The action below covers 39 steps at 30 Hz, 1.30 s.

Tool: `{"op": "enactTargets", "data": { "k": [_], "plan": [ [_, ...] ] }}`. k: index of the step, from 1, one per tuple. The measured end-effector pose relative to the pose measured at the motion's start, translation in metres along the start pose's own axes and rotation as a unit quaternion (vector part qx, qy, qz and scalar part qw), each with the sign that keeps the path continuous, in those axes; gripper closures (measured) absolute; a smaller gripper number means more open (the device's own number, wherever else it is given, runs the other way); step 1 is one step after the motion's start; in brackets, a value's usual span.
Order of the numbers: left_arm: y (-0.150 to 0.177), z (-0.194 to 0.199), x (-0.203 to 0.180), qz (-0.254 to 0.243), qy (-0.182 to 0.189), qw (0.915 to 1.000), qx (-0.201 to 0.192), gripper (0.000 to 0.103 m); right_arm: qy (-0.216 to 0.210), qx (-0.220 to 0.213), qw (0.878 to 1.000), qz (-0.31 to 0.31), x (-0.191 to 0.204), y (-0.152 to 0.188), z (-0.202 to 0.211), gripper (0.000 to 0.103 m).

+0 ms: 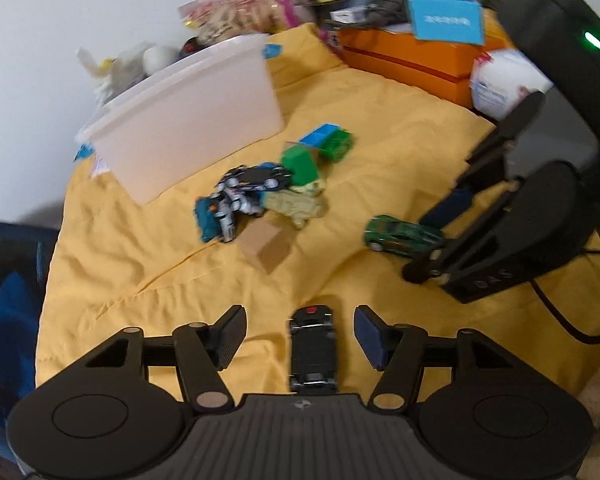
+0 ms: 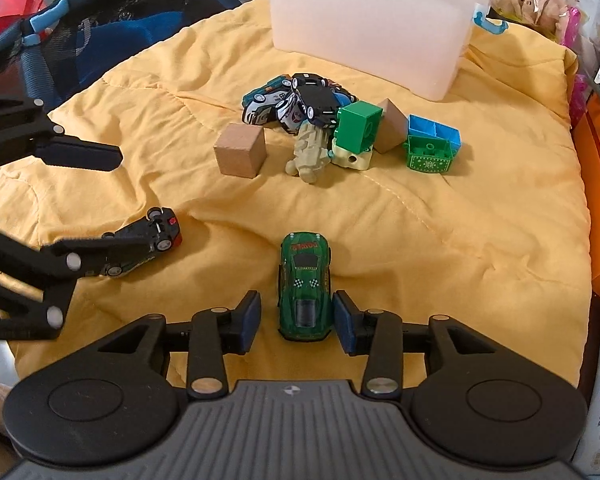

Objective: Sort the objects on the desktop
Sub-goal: 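Grasp the green toy car with the right tool while the left tool approaches a black car, then grasp the white-green race car with the left tool while the right tool holds the green car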

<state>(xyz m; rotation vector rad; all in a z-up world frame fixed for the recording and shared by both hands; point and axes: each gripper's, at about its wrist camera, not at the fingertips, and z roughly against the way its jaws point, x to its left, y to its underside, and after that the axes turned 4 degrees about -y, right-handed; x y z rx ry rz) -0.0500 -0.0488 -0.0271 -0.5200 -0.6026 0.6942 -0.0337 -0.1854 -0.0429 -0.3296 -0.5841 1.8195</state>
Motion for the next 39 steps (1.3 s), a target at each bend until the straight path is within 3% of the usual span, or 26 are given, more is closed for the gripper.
{"op": "enactTargets", "data": {
  "k": [5,7,8,9,15,17,19,21,22,24,25,26,27,29,30,31,39],
  "plan": [
    [0.005,-0.011,-0.025,-0.050,-0.025,0.9978,0.035,0.041,-0.003,0.003,1.000,0.008,0.000,0.003,0.002,0.050],
    [0.008,-0.013,-0.030,-0.059,-0.034,0.9968,0.044,0.052,-0.005,0.004,1.000,0.010,-0.001,0.005,0.002,0.048],
    [0.009,-0.014,-0.029,-0.050,-0.031,0.9971,0.048,0.063,-0.006,0.004,1.000,0.011,-0.001,0.005,0.003,0.047],
    [0.010,-0.014,-0.027,-0.031,-0.019,0.9980,0.051,0.067,-0.006,0.003,1.000,0.012,-0.001,0.006,0.003,0.046],
    [0.013,-0.024,-0.008,0.040,-0.017,0.9973,0.059,0.067,-0.010,0.001,1.000,0.015,-0.003,0.008,0.004,0.045],
    [0.014,-0.026,0.002,0.080,0.001,0.9947,0.065,0.084,-0.011,0.000,1.000,0.017,-0.003,0.009,0.005,0.045],
    [0.016,-0.028,0.024,0.168,0.049,0.9815,0.078,0.084,-0.010,-0.002,1.000,0.020,-0.002,0.009,0.004,0.045],
    [0.025,-0.032,0.050,0.283,0.121,0.9478,0.084,0.084,-0.008,-0.003,1.000,0.021,-0.002,0.010,0.004,0.044],
    [0.030,-0.035,0.058,0.317,0.141,0.9339,0.086,0.084,-0.006,-0.004,1.000,0.020,-0.002,0.010,0.004,0.044],
    [0.038,-0.042,0.065,0.359,0.163,0.9145,0.093,0.084,-0.006,-0.002,1.000,0.018,-0.002,0.009,0.004,0.043],
    [0.041,-0.043,0.067,0.368,0.163,0.9106,0.094,0.080,-0.005,-0.002,1.000,0.016,-0.002,0.009,0.003,0.042],
    [0.042,-0.042,0.067,0.364,0.153,0.9143,0.092,0.078,-0.005,-0.002,1.000,0.015,-0.002,0.008,0.003,0.042],
    [0.039,-0.039,0.065,0.347,0.135,0.9237,0.089,0.077,-0.003,-0.001,1.000,0.014,-0.001,0.007,0.003,0.042],
    [0.031,-0.032,0.059,0.297,0.088,0.9467,0.088,0.056,-0.001,-0.001,1.000,0.010,-0.001,0.006,0.002,0.041],
    [0.027,-0.029,0.056,0.270,0.063,0.9568,0.087,0.051,0.000,0.000,1.000,0.008,-0.001,0.006,0.002,0.041],
    [0.023,-0.027,0.054,0.255,0.052,0.9618,0.084,0.045,0.000,0.001,1.000,0.005,-0.001,0.006,0.001,0.040],
    [0.020,-0.027,0.039,0.195,0.053,0.9760,0.081,0.045,0.006,-0.002,1.000,-0.003,-0.001,0.005,0.001,0.037]
  ]
}}
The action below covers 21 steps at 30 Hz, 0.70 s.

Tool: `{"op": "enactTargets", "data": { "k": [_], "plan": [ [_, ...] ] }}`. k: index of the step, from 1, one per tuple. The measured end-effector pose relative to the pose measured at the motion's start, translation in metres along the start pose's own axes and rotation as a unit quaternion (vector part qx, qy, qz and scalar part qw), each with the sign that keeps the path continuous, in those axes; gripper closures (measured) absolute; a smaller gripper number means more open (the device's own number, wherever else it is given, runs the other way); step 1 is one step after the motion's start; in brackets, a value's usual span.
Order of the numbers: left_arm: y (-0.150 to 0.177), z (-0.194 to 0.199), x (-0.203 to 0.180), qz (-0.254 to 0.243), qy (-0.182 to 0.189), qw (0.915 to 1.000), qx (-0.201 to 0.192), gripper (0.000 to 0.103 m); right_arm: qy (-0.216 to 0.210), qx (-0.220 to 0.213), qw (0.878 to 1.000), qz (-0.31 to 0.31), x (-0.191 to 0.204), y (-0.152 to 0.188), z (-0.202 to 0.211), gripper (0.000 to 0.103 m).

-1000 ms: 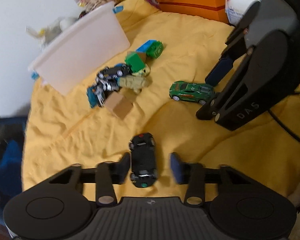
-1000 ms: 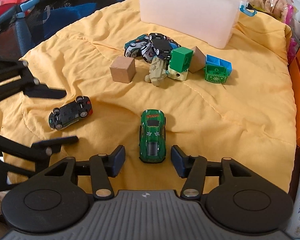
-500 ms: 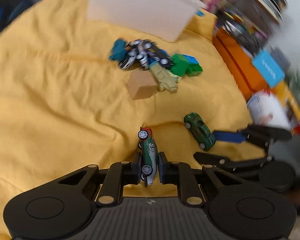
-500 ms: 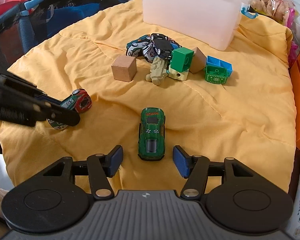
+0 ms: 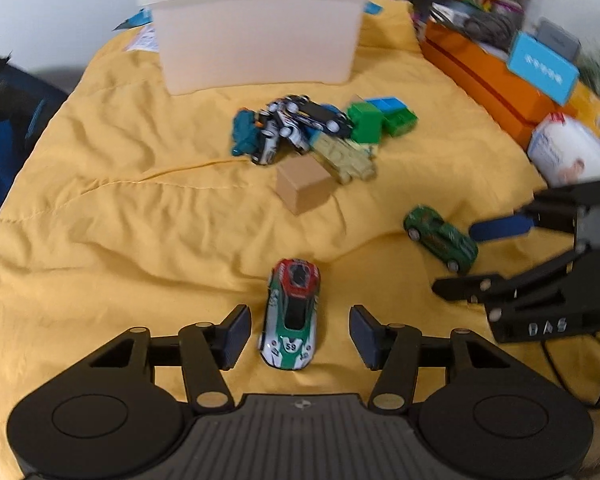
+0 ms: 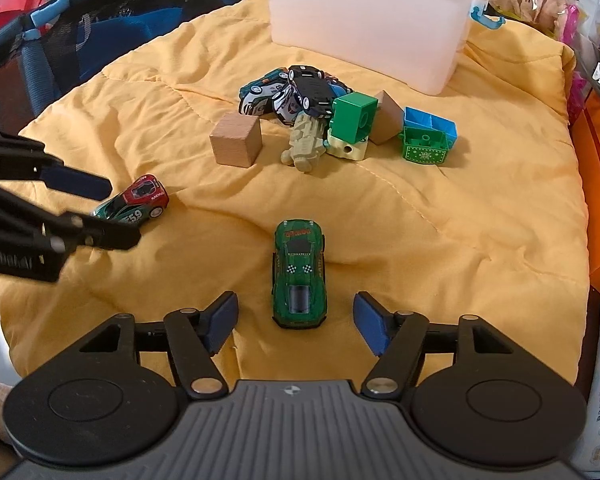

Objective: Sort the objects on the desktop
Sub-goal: 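Grasp the white-green race car with the left tool while the right tool holds the green car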

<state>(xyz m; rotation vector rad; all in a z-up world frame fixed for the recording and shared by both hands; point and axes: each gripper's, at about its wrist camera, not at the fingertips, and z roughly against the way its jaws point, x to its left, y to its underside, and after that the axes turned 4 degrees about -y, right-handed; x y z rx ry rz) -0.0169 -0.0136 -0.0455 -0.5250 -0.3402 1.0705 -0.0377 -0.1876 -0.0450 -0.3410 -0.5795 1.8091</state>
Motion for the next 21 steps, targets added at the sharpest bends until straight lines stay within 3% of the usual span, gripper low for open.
{"op": "enactTargets", "data": {
  "k": [7,12,14,15,16,21],
  "plan": [
    [0.003,-0.005,-0.001,-0.015,-0.002,0.9999,0.003,0.046,0.006,-0.010,1.000,0.001,0.001,-0.003,-0.002,0.042],
    [0.004,-0.006,-0.001,-0.025,-0.005,0.9997,0.003,0.056,0.001,-0.011,1.000,-0.012,-0.003,-0.006,-0.006,0.043],
    [0.003,-0.005,0.000,-0.024,-0.006,0.9997,0.002,0.069,-0.002,-0.011,1.000,-0.014,-0.003,-0.006,-0.006,0.044],
    [0.002,-0.005,0.002,-0.023,-0.006,0.9997,0.000,0.070,-0.005,-0.011,1.000,-0.011,-0.003,-0.007,-0.005,0.052],
    [0.001,-0.005,0.003,-0.021,-0.002,0.9998,0.000,0.070,-0.008,-0.011,1.000,-0.008,-0.002,-0.009,-0.004,0.070],
    [-0.009,0.001,0.006,-0.020,0.007,0.9997,-0.011,0.070,-0.008,-0.006,1.000,-0.008,-0.002,-0.017,-0.001,0.070]
  ]
}}
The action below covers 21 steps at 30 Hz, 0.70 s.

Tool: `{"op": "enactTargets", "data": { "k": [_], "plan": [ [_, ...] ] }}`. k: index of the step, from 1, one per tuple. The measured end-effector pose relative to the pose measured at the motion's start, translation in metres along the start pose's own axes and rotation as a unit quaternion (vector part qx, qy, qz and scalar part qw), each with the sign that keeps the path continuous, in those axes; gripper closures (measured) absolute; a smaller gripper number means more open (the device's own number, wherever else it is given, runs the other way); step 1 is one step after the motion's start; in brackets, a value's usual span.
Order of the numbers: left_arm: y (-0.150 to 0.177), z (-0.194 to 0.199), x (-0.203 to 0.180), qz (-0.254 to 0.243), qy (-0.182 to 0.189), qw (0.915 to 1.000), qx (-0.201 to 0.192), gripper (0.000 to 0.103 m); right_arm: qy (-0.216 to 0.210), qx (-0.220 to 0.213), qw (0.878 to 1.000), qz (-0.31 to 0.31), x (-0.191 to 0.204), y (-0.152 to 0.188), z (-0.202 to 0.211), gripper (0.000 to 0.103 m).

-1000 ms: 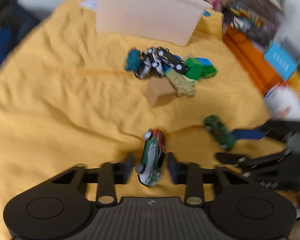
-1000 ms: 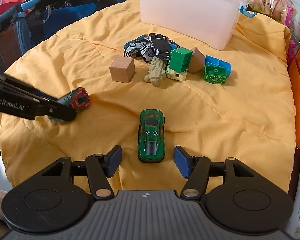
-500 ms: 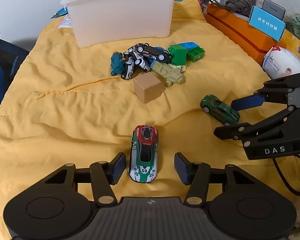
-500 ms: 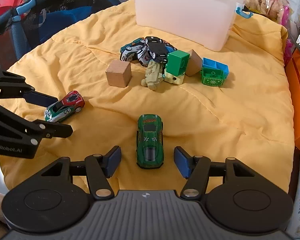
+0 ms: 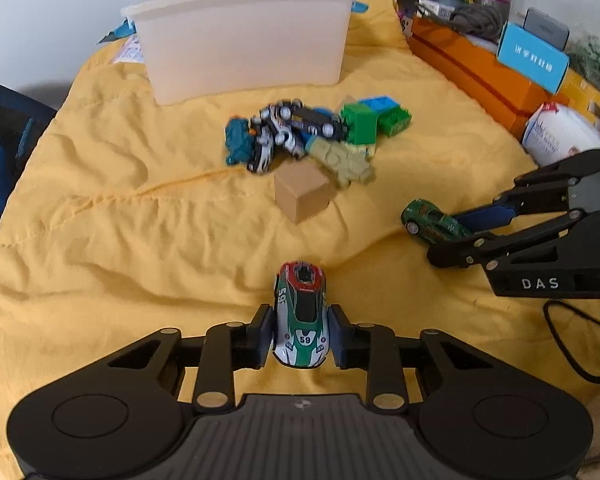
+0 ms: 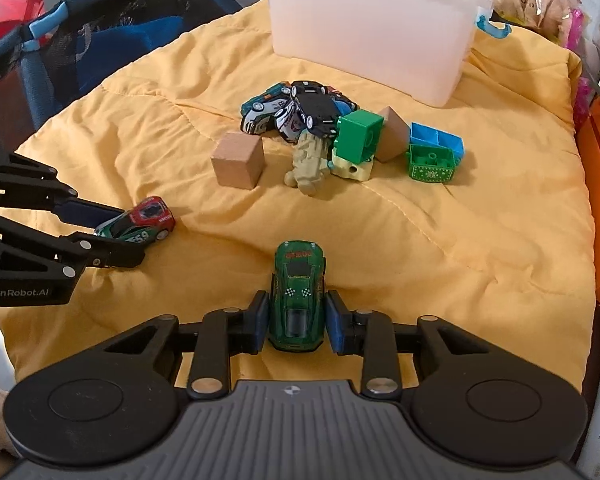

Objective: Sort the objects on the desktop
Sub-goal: 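Grasp the white-green race car with the left tool while the right tool holds the green car, then carry both cars over the clear bin and open both tools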

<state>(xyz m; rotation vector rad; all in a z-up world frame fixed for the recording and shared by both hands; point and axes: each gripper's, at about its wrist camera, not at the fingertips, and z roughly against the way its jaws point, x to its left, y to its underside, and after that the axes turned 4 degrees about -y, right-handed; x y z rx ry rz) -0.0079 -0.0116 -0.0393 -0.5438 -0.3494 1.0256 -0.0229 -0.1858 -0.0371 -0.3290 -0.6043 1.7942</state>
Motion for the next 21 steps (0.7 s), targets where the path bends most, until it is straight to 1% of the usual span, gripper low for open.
{"op": "enactTargets", "data": {
  "k": [4,9,11,16,19,21],
  "plan": [
    [-0.019,0.015,0.006,-0.005,-0.005,0.9995,-0.030,0.070,0.005,-0.018,1.000,-0.003,-0.003,-0.011,0.013,0.070],
    [-0.048,0.033,0.017,-0.006,-0.011,0.9976,-0.068,0.070,0.016,-0.052,0.998,-0.004,-0.009,-0.035,0.031,0.070],
    [-0.053,0.037,0.020,-0.004,-0.011,0.9969,-0.078,0.070,0.020,-0.063,0.998,-0.005,-0.011,-0.041,0.036,0.070],
    [-0.062,0.046,0.021,0.001,-0.007,0.9951,-0.098,0.070,0.020,-0.067,0.998,-0.007,-0.010,-0.043,0.036,0.070],
    [-0.079,0.049,0.026,-0.014,-0.015,0.9930,-0.116,0.070,0.022,-0.069,0.997,-0.001,-0.010,-0.049,0.036,0.070],
    [-0.095,0.049,0.031,-0.020,-0.015,0.9919,-0.125,0.070,0.026,-0.079,0.996,0.008,-0.012,-0.059,0.039,0.070]
  ]
}}
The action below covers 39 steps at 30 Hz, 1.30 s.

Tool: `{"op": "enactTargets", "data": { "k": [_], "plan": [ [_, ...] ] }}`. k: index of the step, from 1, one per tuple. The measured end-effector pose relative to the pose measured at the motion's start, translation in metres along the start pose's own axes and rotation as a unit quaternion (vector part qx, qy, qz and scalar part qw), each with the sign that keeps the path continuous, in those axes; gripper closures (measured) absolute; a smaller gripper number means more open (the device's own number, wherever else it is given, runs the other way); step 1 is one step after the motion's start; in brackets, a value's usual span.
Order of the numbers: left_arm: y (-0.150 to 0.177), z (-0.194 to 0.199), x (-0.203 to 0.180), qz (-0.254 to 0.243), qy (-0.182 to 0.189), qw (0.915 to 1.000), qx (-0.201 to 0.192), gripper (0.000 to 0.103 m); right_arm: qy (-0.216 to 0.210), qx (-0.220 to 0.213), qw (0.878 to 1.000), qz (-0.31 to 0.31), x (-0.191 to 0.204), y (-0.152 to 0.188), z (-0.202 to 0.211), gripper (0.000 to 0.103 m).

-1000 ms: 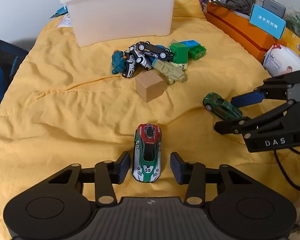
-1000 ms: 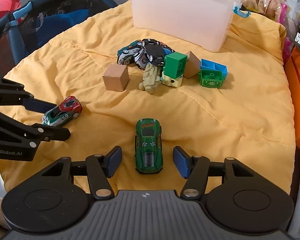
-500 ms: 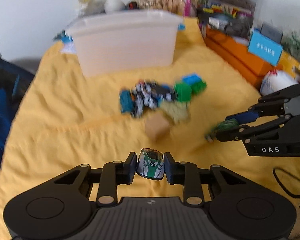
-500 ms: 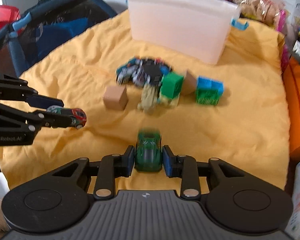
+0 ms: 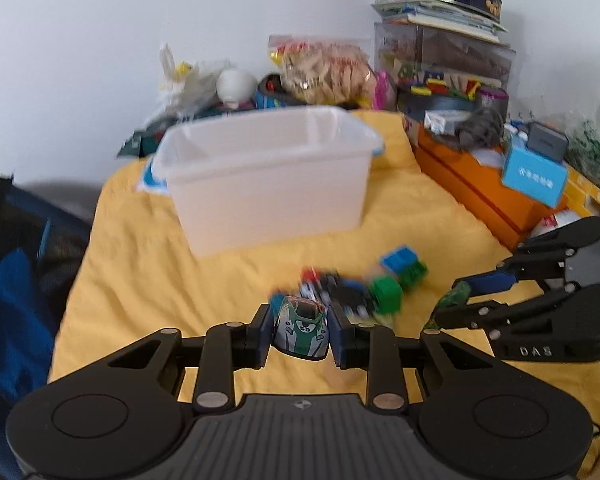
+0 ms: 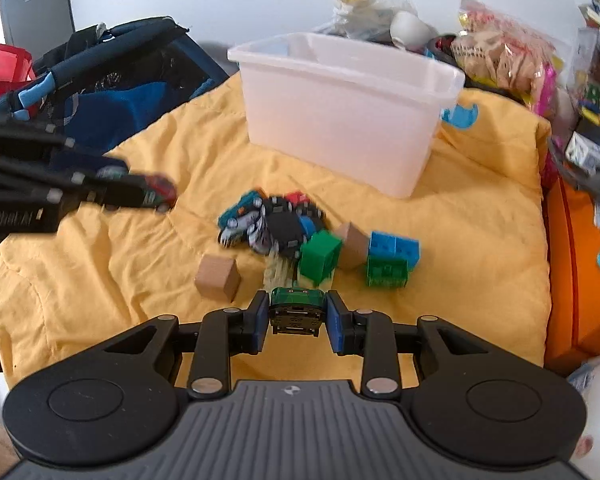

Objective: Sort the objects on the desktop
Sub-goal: 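Carry both cars over the clear bin and open both tools, then grasp the white-green car with the left tool while the right tool grasps a black car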

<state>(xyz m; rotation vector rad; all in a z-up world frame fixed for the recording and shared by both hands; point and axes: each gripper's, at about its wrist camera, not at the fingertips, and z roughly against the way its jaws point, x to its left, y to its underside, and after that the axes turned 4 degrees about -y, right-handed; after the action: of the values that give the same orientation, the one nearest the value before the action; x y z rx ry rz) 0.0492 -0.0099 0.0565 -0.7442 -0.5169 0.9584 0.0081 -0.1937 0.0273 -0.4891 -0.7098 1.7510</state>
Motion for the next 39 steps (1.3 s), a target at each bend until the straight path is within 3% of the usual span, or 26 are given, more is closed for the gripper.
{"op": "enactTargets", "data": {
  "k": [10,14,18,22,24,26,31,35,39],
  "plan": [
    [-0.119,-0.029,0.030,-0.026,-0.010,0.9961,-0.083,0.070,0.038,-0.110,0.993,-0.012,-0.043,-0.106,0.009,0.070],
    [-0.157,-0.070,0.042,-0.017,-0.015,0.9975,-0.066,0.070,0.054,-0.133,0.989,-0.021,-0.061,-0.151,-0.009,0.070],
    [-0.169,-0.119,0.057,0.017,-0.033,0.9990,-0.026,0.070,0.090,-0.134,0.986,-0.048,-0.077,-0.177,-0.042,0.070],
    [-0.165,-0.149,0.062,0.036,-0.025,0.9990,0.006,0.070,0.097,-0.095,0.988,-0.072,-0.085,-0.183,-0.076,0.069],
    [-0.162,-0.147,0.060,0.033,-0.014,0.9994,0.004,0.066,0.097,-0.080,0.990,-0.070,-0.083,-0.180,-0.082,0.067],
    [-0.163,-0.137,0.058,0.023,-0.003,0.9997,-0.006,0.052,0.098,-0.092,0.989,-0.064,-0.082,-0.178,-0.074,0.061],
    [-0.147,-0.092,0.049,0.007,0.013,0.9994,-0.032,0.048,0.080,-0.124,0.988,-0.047,-0.082,-0.168,-0.036,0.060],
    [-0.095,-0.060,0.036,-0.003,0.014,0.9994,-0.031,0.039,0.054,-0.119,0.991,-0.036,-0.074,-0.130,-0.014,0.055],
    [-0.017,-0.045,0.015,-0.005,-0.010,0.9999,0.007,0.039,0.035,-0.065,0.997,-0.039,-0.062,-0.076,-0.022,0.055]
  ]
}}
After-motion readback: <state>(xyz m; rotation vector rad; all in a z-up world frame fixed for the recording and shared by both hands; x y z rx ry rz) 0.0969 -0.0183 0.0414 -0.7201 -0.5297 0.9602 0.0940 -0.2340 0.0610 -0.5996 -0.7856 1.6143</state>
